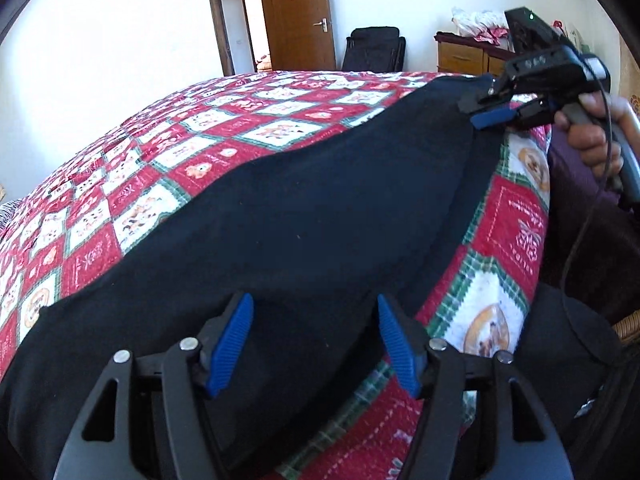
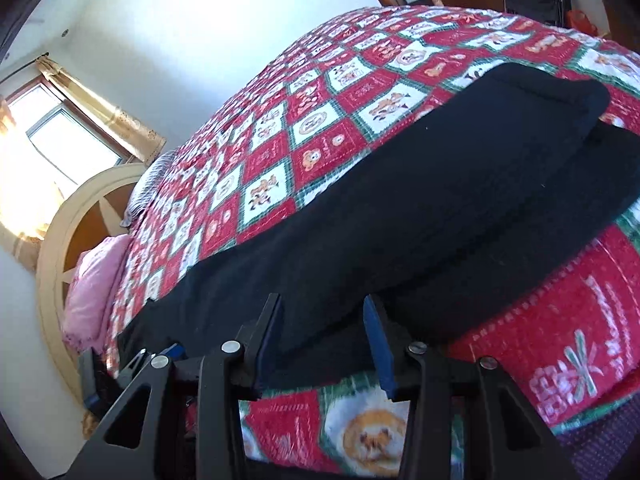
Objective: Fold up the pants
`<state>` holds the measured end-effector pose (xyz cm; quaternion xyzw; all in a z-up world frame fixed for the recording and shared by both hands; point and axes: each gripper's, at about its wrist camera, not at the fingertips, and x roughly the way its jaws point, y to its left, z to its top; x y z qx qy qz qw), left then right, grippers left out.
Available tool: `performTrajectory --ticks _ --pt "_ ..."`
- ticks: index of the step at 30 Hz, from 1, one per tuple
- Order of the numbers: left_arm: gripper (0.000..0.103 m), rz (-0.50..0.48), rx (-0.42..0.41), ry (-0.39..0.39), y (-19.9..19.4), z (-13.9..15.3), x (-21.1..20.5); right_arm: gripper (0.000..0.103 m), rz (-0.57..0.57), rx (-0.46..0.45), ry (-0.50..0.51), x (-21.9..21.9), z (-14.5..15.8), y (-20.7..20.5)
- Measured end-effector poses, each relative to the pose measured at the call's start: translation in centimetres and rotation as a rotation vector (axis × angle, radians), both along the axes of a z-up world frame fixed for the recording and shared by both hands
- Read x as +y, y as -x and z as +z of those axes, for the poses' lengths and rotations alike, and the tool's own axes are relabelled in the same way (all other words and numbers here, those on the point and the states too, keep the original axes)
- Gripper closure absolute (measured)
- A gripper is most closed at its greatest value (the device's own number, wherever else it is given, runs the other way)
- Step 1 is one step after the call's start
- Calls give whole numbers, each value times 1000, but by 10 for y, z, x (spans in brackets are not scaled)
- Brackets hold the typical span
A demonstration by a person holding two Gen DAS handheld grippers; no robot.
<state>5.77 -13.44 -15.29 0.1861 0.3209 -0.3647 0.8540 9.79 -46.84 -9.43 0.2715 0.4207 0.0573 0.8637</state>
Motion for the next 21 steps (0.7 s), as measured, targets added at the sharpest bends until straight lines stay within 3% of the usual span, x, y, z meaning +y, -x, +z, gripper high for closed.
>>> performTrajectory --ticks 3,5,6,15,21 --pt "61 -3 3 12 -2 1 1 79 -13 -20 37 3 -2 -3" --pt "89 -3 19 30 -4 2 3 98 -19 -24 38 2 -3 -3" --pt "93 -12 37 49 -4 4 5 100 -25 -32 43 0 -3 -1" --pt "99 -23 29 102 4 21 14 103 -17 -167 88 -1 45 23" --pt "99 -1 40 83 -5 10 10 102 -3 -35 -33 -16 20 24"
